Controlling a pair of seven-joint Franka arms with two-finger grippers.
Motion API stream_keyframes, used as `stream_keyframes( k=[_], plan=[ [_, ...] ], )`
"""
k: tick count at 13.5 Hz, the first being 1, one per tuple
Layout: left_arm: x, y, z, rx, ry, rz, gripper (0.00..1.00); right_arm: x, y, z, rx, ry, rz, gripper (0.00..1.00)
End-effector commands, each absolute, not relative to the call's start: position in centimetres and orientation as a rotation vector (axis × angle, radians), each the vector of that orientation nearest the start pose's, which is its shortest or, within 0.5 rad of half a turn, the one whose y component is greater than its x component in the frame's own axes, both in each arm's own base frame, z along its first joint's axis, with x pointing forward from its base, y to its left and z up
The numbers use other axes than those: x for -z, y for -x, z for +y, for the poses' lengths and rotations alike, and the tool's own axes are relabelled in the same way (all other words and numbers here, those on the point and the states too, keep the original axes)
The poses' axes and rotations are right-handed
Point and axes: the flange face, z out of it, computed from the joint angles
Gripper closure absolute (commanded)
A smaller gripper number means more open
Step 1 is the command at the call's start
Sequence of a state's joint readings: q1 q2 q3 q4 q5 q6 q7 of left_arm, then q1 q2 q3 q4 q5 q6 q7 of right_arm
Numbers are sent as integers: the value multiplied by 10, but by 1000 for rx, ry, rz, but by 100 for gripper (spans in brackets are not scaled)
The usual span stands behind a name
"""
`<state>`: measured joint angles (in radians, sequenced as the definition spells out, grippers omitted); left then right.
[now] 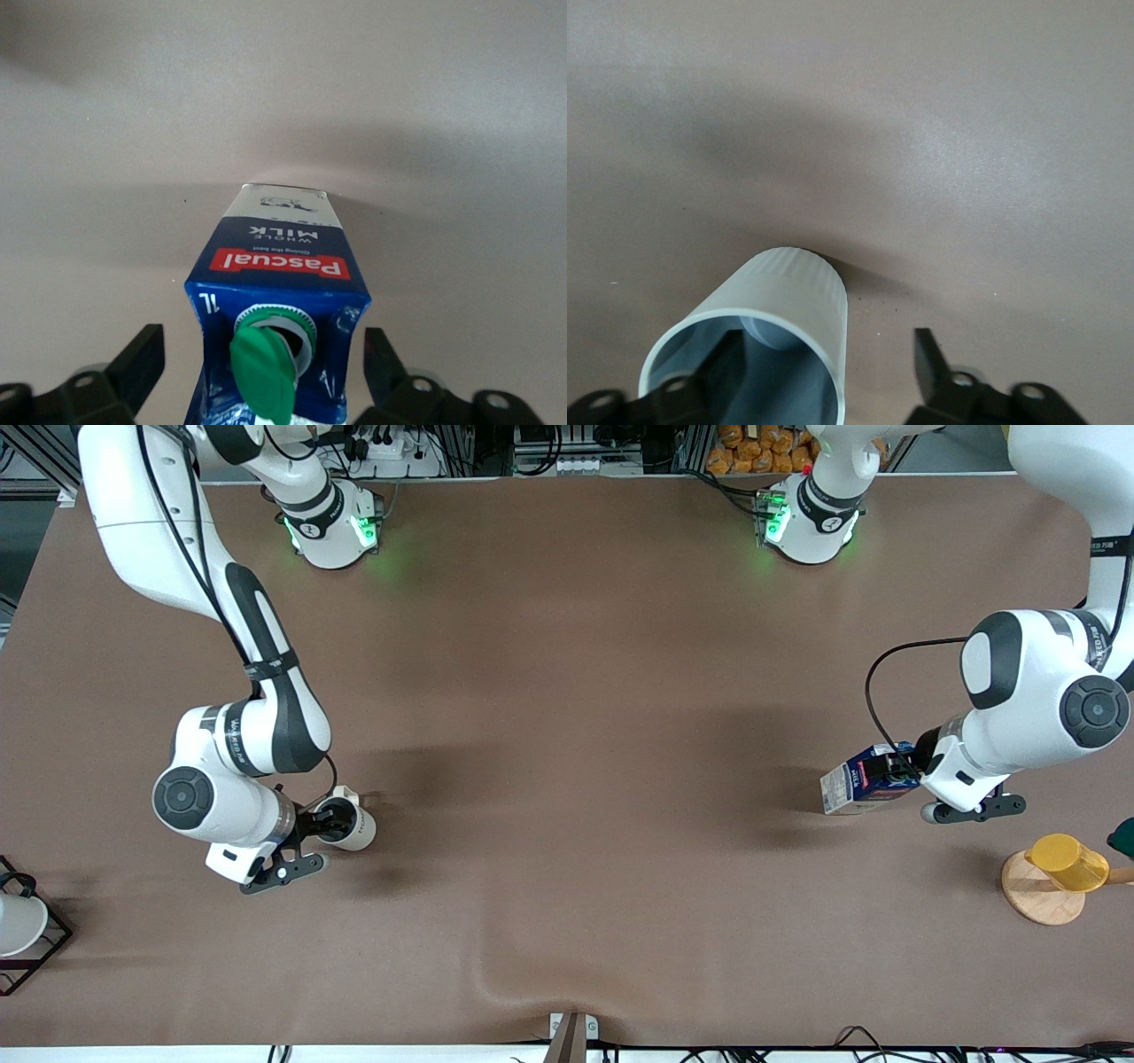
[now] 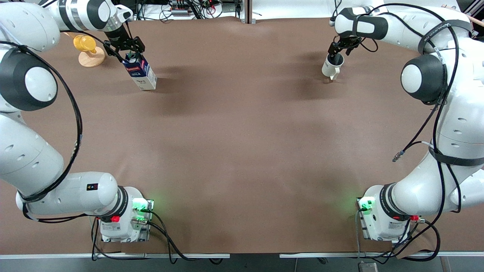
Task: Place milk next to cup
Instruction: 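Grasp the white mug with the right gripper while the left gripper grasps the carton, then slide the mug toward the table center while the left gripper carries the carton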
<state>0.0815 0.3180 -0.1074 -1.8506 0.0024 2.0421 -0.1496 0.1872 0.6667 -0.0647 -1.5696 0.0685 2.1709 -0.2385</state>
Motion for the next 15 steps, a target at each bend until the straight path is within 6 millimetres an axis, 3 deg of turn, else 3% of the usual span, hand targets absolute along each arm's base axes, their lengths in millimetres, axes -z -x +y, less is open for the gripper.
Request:
stream_keyframes(
  k=[1, 5, 8, 10, 15],
  plan=[
    [-346, -609, -14, -184, 3161, -197, 21, -244, -686, 93, -90, 3004, -410, 100],
    [-349, -608, -14, -194, 3160, -196, 41, -240, -683, 89, -107, 2981, -358, 100],
    [-362, -607, -20, -177, 3163, -179, 44, -249, -681, 97, -125, 2984, -187, 100],
    [-375, -607, -22, -184, 3160, -172, 44, -266, -677, 122, -129, 2989, -86, 100],
    [-411, -611, -41, -171, 3170, -124, 44, -294, -656, 220, -138, 2995, 256, 100]
  ],
)
